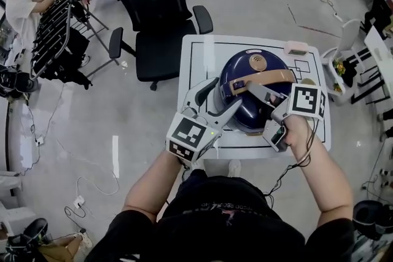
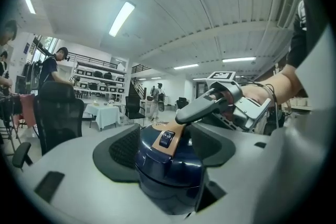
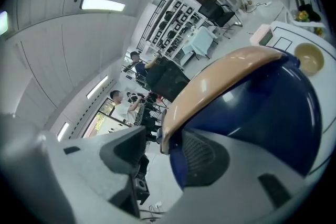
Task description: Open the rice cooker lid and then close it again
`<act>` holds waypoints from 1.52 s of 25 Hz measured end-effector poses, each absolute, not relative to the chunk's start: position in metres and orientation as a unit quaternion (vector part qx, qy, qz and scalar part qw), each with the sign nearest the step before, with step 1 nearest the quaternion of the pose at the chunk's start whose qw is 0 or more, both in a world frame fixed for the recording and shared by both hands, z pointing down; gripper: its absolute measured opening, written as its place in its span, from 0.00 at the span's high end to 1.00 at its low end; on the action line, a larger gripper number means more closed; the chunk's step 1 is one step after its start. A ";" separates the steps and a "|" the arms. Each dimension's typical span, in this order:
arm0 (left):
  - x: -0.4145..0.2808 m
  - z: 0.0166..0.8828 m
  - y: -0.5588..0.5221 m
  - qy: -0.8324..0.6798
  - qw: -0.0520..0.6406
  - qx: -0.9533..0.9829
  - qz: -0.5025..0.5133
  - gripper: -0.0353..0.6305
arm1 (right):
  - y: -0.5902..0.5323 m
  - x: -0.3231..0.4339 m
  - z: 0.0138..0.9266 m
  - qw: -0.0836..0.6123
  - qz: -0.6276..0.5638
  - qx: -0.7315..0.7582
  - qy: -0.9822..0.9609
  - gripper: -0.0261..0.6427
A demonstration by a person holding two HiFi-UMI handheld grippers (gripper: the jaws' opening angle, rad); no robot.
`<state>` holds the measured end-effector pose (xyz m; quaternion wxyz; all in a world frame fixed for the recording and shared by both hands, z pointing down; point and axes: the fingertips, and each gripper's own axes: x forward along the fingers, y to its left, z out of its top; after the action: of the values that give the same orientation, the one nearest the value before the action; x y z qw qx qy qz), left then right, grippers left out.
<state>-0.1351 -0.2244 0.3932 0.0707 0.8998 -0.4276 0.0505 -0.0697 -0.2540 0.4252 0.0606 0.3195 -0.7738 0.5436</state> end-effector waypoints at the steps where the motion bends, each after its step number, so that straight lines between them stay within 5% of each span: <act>1: -0.134 0.396 -0.227 -0.420 0.071 0.903 0.054 0.50 | -0.255 -0.071 0.426 0.065 0.544 0.325 -0.771 0.66; 25: -0.117 0.439 -0.254 -0.286 0.071 0.951 0.097 0.51 | -0.266 -0.089 0.443 0.131 0.545 0.382 -0.735 0.67; 38: -0.104 0.442 -0.253 -0.262 0.048 0.957 0.113 0.61 | -0.265 -0.080 0.445 0.121 0.570 0.372 -0.722 0.71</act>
<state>-0.1040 -0.2529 0.4424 0.0484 0.9571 -0.2625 0.1128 -0.0801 -0.2650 0.4455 0.1205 0.3722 -0.7224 0.5702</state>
